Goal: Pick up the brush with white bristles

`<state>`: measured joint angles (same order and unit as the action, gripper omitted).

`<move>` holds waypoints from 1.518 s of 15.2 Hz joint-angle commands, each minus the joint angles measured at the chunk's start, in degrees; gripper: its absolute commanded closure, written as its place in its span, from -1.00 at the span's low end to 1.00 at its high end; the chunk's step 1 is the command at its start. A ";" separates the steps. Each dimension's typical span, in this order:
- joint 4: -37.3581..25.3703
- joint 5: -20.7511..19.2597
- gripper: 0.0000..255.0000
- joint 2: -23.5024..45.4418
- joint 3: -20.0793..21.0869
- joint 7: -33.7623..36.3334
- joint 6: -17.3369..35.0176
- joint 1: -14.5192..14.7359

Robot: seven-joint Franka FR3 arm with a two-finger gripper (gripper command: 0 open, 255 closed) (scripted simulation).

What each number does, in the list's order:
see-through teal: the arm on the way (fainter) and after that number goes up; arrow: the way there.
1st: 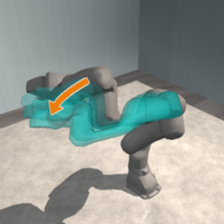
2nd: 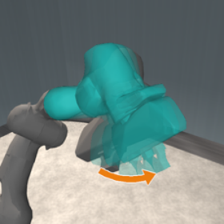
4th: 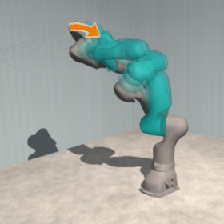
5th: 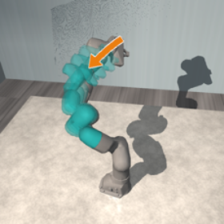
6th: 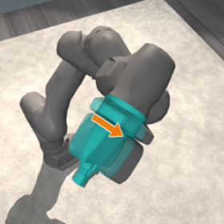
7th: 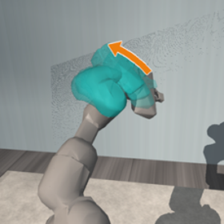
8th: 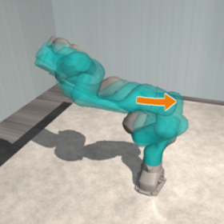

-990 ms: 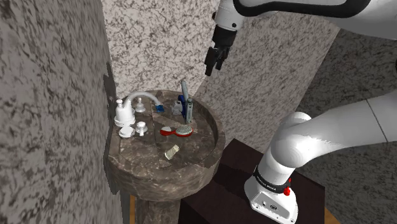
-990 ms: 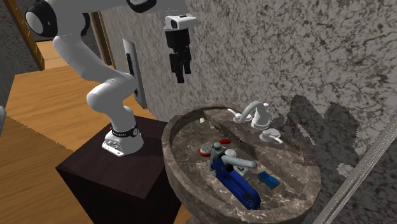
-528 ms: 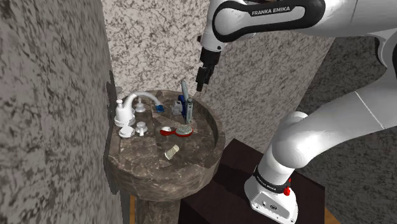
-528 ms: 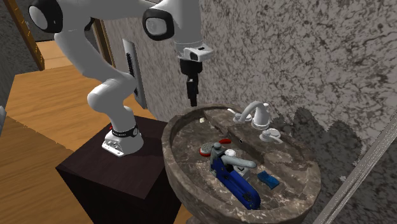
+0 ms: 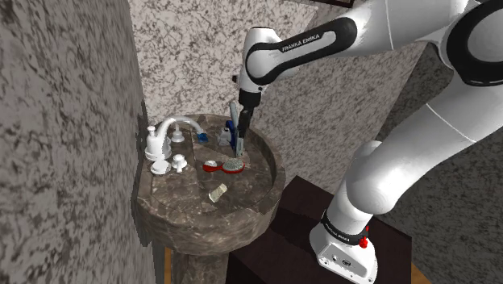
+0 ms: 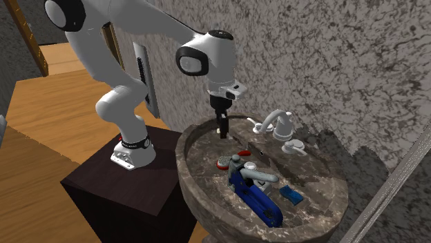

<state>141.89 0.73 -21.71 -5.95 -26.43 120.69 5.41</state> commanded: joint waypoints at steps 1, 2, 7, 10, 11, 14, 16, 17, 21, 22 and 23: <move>0.24 0.65 -1.00 4.10 -0.68 -3.11 3.24 0.80; 0.14 1.05 -1.00 6.13 -0.93 -4.60 4.59 1.20; -1.30 3.63 -1.00 16.76 -1.56 -12.26 10.82 2.91; -2.73 5.34 -1.00 22.91 -1.31 -16.59 13.82 3.52; -2.56 5.54 -1.00 23.54 -1.25 -16.77 14.61 3.48; -2.13 6.19 -1.00 25.51 -1.15 -17.35 16.95 3.47; -1.91 6.66 -1.00 26.87 -1.07 -17.76 18.50 3.47; -1.82 6.91 -1.00 27.57 -1.02 -17.98 19.27 3.46; -1.82 7.08 1.00 28.06 -0.95 -18.07 19.76 3.48; -1.79 7.07 1.00 28.01 -0.96 -18.07 19.75 3.47; -1.80 7.06 1.00 28.00 -0.96 -18.06 19.72 3.47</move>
<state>140.06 7.80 6.24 -6.89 -44.49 140.38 8.90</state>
